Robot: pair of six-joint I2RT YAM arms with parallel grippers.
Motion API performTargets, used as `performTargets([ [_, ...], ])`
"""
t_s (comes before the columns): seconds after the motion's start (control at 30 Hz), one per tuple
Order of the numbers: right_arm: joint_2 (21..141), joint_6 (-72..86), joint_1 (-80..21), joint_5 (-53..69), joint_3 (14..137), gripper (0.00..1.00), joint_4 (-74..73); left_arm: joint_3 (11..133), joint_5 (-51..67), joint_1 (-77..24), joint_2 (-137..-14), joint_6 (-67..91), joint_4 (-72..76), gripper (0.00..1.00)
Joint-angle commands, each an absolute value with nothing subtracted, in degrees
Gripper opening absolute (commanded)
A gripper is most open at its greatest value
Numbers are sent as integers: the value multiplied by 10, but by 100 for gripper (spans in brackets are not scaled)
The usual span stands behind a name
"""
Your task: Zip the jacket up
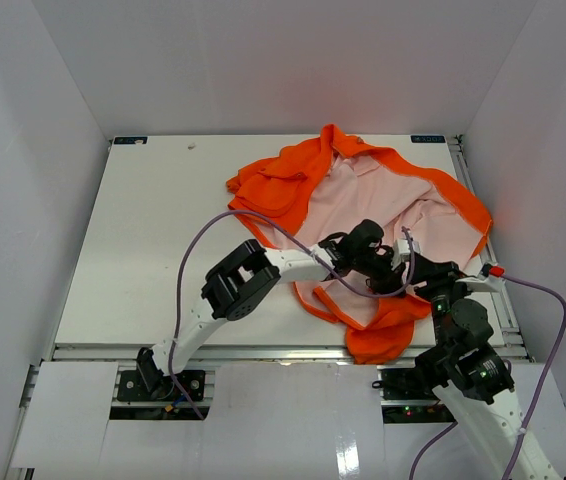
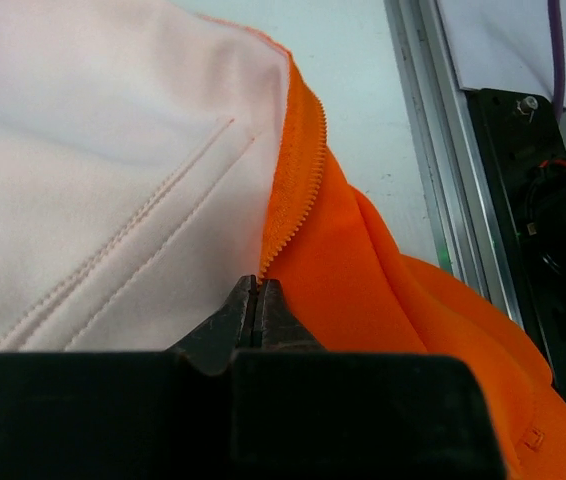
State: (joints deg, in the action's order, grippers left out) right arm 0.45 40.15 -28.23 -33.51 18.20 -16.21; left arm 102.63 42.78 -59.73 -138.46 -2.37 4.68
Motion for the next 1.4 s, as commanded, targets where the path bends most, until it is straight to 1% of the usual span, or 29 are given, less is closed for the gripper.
performTargets([
  [0.0,-57,417,-281,-355,184,56,-152,934,364,-550,-1337,61,150,0],
  [0.1,-33,421,-282,-347,176,56,-140,862,360,-512,-1297,129,224,0],
  [0.3,52,384,-281,-284,171,55,-74,769,299,-464,-1227,195,283,0],
  [0.43,131,360,-281,-229,177,53,-32,696,241,-442,-1171,233,337,0],
  [0.47,171,359,-281,-216,176,52,-22,679,229,-438,-1156,242,354,0],
  [0.53,220,361,-281,-200,170,51,-8,658,208,-433,-1129,257,374,0],
  [0.77,355,359,-284,-118,128,48,134,654,204,-430,-1094,296,358,0],
  [0.9,416,360,-284,-144,123,47,165,624,196,-430,-1057,312,368,0],
  [1.0,459,362,-283,-211,124,48,177,595,188,-430,-1026,314,373,0],
  [1.1,512,341,-269,-245,143,49,188,573,197,-431,-993,309,369,0],
  [1.23,581,299,-245,-247,202,50,209,520,204,-432,-950,309,378,0],
  [1.37,653,266,-228,-209,264,51,210,472,194,-441,-925,314,390,0],
])
